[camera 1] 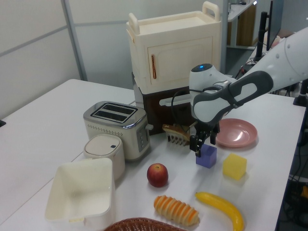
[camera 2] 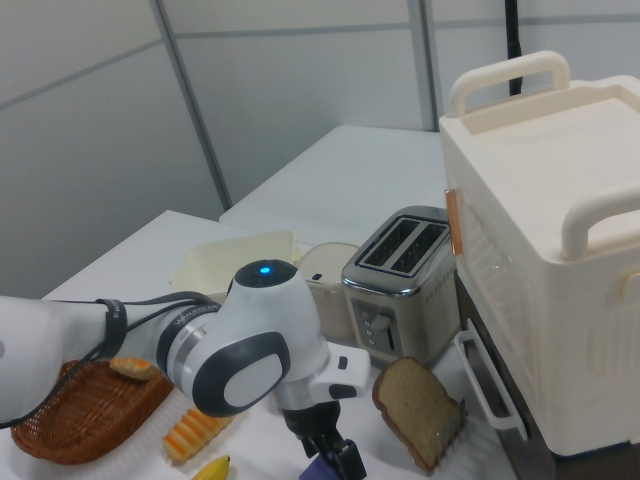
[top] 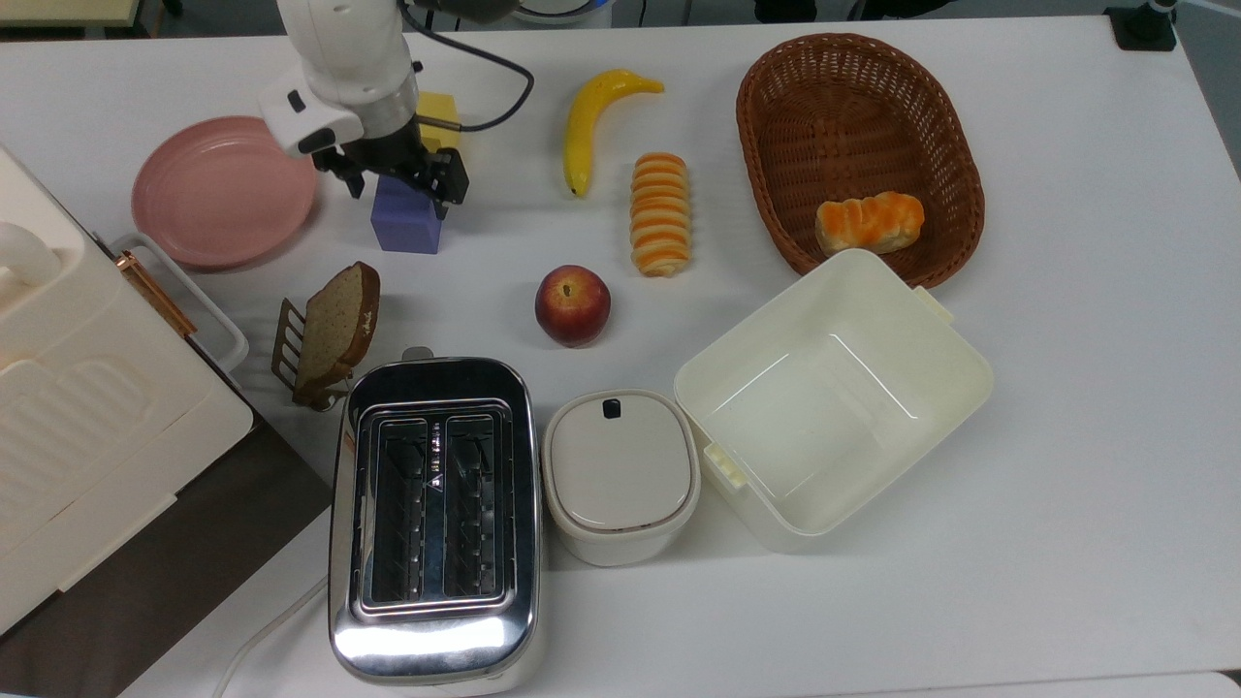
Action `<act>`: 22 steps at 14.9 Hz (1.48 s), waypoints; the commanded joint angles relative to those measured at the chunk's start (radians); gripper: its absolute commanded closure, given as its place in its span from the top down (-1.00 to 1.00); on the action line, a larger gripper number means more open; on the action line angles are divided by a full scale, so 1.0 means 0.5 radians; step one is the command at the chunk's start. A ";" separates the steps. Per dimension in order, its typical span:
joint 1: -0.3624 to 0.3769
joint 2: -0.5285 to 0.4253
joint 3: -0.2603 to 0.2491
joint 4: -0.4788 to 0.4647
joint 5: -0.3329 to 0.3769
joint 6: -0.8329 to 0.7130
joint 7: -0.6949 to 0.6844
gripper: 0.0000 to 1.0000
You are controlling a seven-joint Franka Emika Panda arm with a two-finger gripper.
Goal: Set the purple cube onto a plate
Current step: 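Close the gripper on the purple cube, then lift the purple cube and carry it over the pink plate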
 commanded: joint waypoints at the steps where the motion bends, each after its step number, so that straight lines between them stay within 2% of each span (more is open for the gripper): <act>1: 0.034 0.031 -0.037 0.006 -0.035 0.105 -0.006 1.00; 4: 0.040 0.034 -0.037 -0.009 -0.035 0.138 -0.006 0.99; 7: 0.040 0.034 -0.037 -0.015 -0.050 0.135 -0.009 -0.39; 9: 0.037 0.034 -0.037 -0.024 -0.084 0.132 -0.006 -1.00; 13: 0.004 -0.021 -0.037 -0.024 -0.084 0.087 -0.003 -1.00; 15: -0.097 -0.131 -0.037 -0.024 -0.069 0.056 0.003 -1.00; 17: -0.131 -0.227 -0.037 -0.018 -0.065 0.010 0.003 -1.00; 19: -0.150 -0.285 -0.040 -0.012 -0.062 -0.018 0.003 -1.00; 22: -0.278 -0.285 -0.043 -0.009 -0.062 0.010 0.000 -1.00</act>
